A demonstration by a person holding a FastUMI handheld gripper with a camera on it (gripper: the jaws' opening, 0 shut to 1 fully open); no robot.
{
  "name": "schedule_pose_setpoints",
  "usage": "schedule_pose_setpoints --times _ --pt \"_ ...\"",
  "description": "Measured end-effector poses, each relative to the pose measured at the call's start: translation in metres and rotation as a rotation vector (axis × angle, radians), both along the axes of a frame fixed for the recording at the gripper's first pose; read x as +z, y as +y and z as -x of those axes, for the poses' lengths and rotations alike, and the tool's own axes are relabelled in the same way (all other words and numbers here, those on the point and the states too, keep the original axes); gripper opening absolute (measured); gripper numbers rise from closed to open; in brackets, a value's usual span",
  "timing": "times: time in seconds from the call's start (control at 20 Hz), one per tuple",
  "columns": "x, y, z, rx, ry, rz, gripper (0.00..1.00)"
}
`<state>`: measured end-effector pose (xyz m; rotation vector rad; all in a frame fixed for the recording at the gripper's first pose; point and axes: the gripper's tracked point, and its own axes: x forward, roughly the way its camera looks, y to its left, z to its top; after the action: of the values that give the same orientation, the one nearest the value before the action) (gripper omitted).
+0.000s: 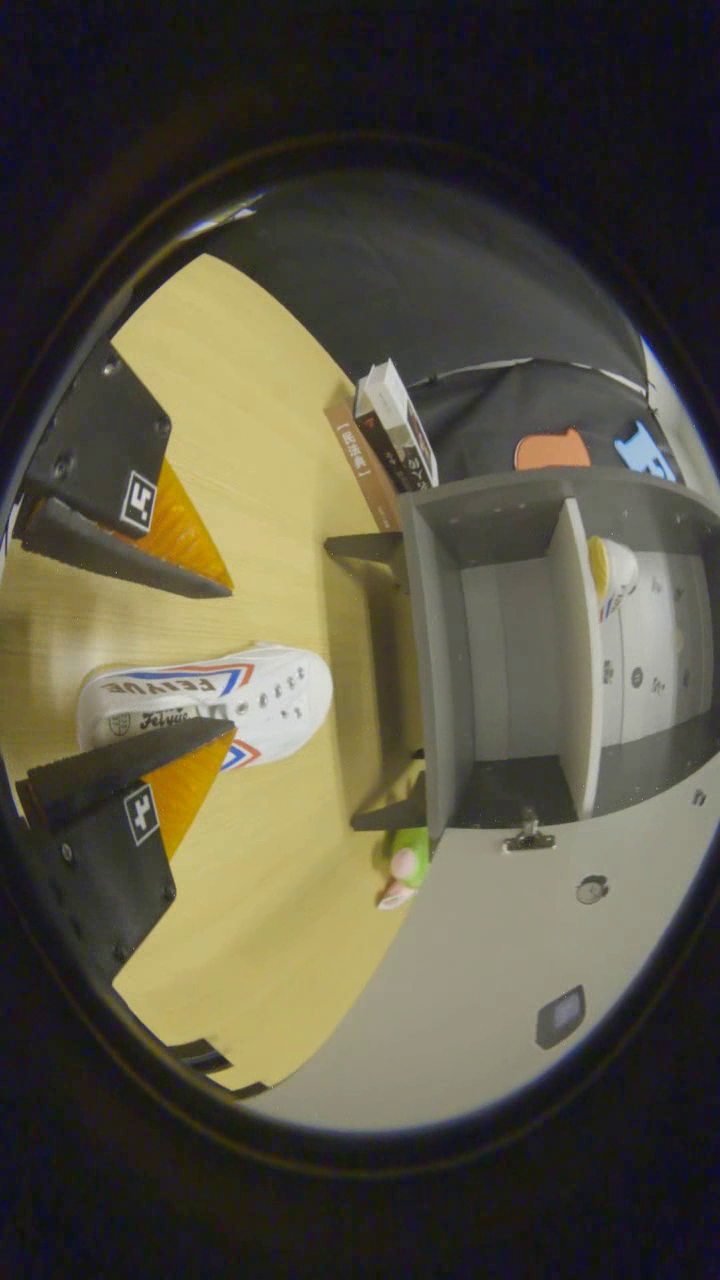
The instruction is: Open the shoe cabinet door, grab the shoes and put them into the shoe cabinet, then close the shoe cabinet door.
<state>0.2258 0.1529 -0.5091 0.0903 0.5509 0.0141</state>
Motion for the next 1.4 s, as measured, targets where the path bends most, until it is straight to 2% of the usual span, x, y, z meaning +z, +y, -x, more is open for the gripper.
schedule_pose_setpoints --times 0.1,0.2,0.25,0.3,0.35,0.4,0.45,0.5,0.65,0.8,1.05,1.4 --pt "-0.014 0.003 -0.009 -0.01 0.031 -0.034 0.72" --pt "-0.02 -0.016 -0.029 -0.094 0.007 -0.017 0.67" --pt "-0.022 -0.015 -0.038 -0.081 0.002 -0.06 0.58" --pt "-0.019 -0.016 -0.047 -0.068 -0.028 -0.064 0.37" --pt "-0.023 -0.011 -0.055 -0.013 -0.033 -0.065 0.39" --pt "-0.019 -0.01 -0.061 0.021 -0.049 -0.072 0.27" --pt "-0.016 -0.007 -0.063 0.05 -0.06 -0.088 0.21" --pt "-0.015 -0.008 -0.063 0.063 -0.063 -0.088 0.08" --pt "-0.01 -0.01 -0.06 0.078 -0.089 -0.05 0.05" --pt "0.014 -0.009 -0.054 0.079 -0.131 -0.006 0.05" --pt "0.085 -0.002 -0.015 0.155 -0.218 -0.019 0.05" --pt "0.202 0.01 0.017 0.249 -0.334 0.094 0.05"
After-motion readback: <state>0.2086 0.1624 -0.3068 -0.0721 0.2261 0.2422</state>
